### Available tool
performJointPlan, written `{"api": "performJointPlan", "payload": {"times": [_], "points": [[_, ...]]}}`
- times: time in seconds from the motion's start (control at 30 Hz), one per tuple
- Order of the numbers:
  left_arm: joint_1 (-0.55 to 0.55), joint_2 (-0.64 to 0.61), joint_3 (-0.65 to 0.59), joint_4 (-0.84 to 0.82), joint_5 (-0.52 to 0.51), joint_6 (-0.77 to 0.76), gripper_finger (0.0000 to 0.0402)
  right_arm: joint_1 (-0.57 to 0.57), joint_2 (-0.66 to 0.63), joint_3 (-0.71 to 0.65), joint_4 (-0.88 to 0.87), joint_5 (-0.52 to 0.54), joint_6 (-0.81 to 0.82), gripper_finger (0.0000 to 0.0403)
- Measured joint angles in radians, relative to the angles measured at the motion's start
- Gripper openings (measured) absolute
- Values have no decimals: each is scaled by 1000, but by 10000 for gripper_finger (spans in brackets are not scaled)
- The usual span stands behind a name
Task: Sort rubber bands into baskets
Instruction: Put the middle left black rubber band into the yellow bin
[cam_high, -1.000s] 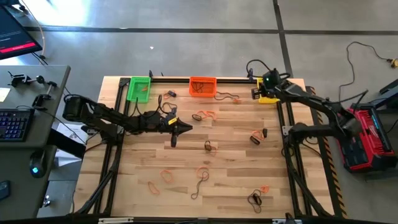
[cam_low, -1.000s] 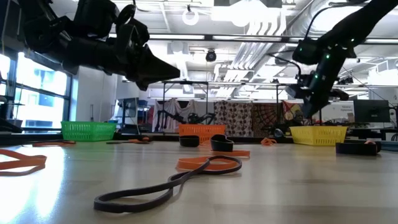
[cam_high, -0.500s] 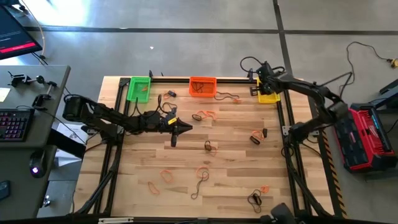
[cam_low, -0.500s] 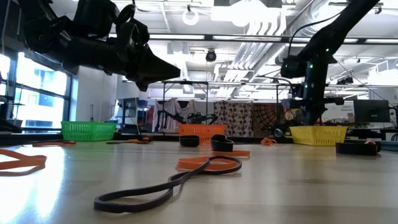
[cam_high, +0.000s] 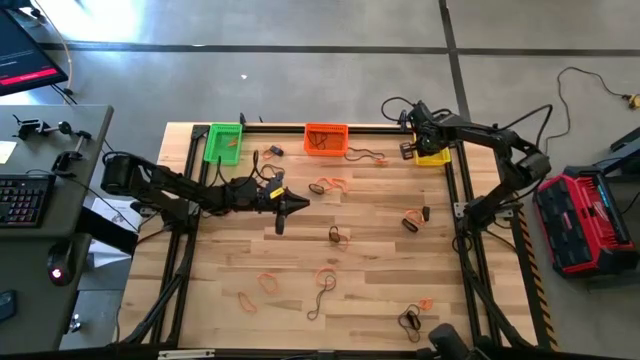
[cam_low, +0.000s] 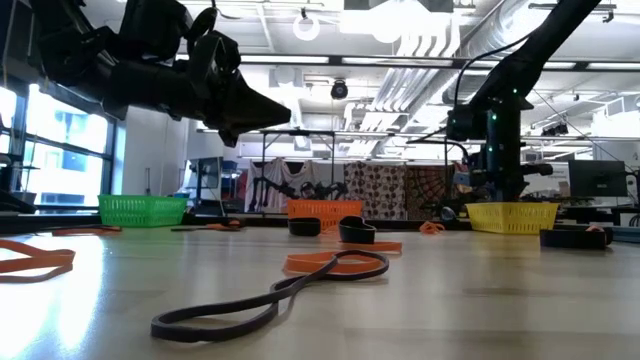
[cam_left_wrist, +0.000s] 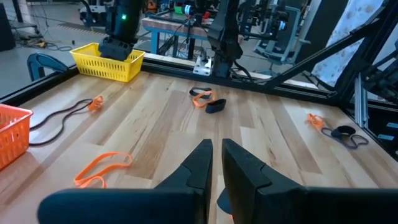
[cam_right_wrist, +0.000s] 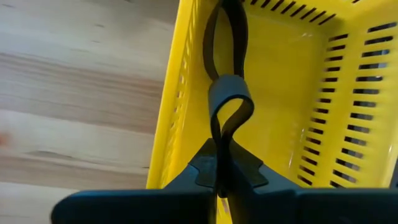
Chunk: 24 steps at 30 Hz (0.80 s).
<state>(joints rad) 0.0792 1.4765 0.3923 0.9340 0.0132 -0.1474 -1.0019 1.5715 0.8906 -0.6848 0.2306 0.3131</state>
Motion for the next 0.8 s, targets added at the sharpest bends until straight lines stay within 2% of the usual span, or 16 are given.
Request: {"api": "performJointPlan", "payload": {"times": [0.2, 0.43, 0.8], "points": [[0, 0, 0, -1, 0, 0, 25, 0, 0, 0, -11, -24, -5, 19], [0, 0, 0, -1, 0, 1, 25, 7, 0, 0, -14, -47, 22, 3], [0, 0, 0, -1, 0, 1, 25, 7, 0, 0, -20, -66, 30, 9]]}}
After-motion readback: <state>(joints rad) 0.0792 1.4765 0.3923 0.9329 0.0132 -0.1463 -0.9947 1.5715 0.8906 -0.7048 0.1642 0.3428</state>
